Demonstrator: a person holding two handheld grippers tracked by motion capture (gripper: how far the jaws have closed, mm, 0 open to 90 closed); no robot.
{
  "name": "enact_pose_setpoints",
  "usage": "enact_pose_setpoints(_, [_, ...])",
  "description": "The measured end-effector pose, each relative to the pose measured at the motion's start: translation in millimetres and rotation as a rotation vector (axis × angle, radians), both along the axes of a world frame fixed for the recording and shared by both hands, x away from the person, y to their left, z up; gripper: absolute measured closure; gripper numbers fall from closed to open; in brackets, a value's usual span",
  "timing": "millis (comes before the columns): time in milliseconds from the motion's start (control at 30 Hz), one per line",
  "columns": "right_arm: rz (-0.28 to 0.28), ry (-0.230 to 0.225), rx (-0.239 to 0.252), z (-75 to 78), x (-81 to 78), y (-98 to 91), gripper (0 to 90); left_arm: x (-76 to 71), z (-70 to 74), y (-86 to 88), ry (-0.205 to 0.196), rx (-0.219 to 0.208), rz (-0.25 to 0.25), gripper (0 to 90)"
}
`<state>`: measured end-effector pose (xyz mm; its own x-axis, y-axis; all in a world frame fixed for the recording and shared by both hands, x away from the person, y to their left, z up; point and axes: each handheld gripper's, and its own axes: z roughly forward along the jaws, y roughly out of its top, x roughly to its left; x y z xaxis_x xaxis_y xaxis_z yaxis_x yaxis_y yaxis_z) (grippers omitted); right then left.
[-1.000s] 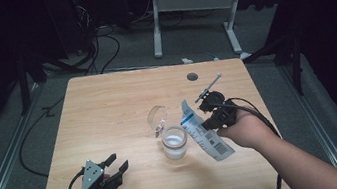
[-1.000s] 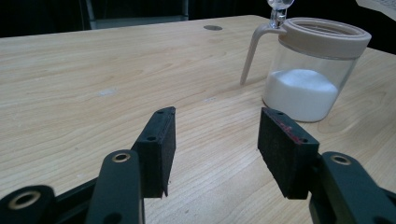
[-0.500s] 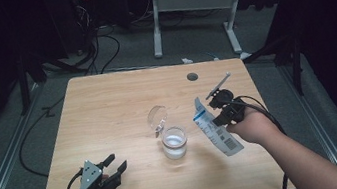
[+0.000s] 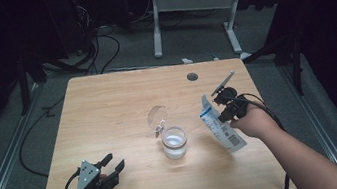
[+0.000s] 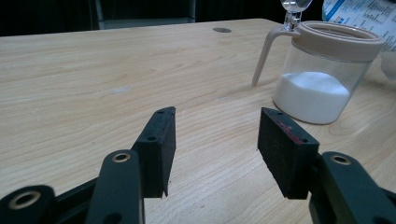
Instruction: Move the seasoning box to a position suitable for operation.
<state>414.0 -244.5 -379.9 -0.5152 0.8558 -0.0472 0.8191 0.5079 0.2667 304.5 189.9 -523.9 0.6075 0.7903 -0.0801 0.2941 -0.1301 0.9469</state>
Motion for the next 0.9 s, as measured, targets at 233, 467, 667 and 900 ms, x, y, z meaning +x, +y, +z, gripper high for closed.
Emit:
enact_pose_setpoints(233, [-0.046,0.022,-0.026,-14.3,7.3,-10.0,89.8,-2.2,1.0,5.8,-0.001,-0.015,0.013,47.1])
enact_pose_setpoints(467, [-0.063,0.0,-0.04,-15.8,7.7,-13.2,89.8,-3.0,2.5,7.3,-0.003,-0.027,0.015,47.1])
enact_pose_setpoints(667, [-0.059,-0.064,-0.028,-12.8,4.4,-11.7,89.9,-1.8,2.2,5.8,-0.002,-0.026,0.01,47.2])
enact_pose_setpoints(900, [-0.07,-0.191,0.047,-7.7,-4.6,-15.6,89.9,-1.8,2.2,7.7,0.003,-0.029,0.014,47.1])
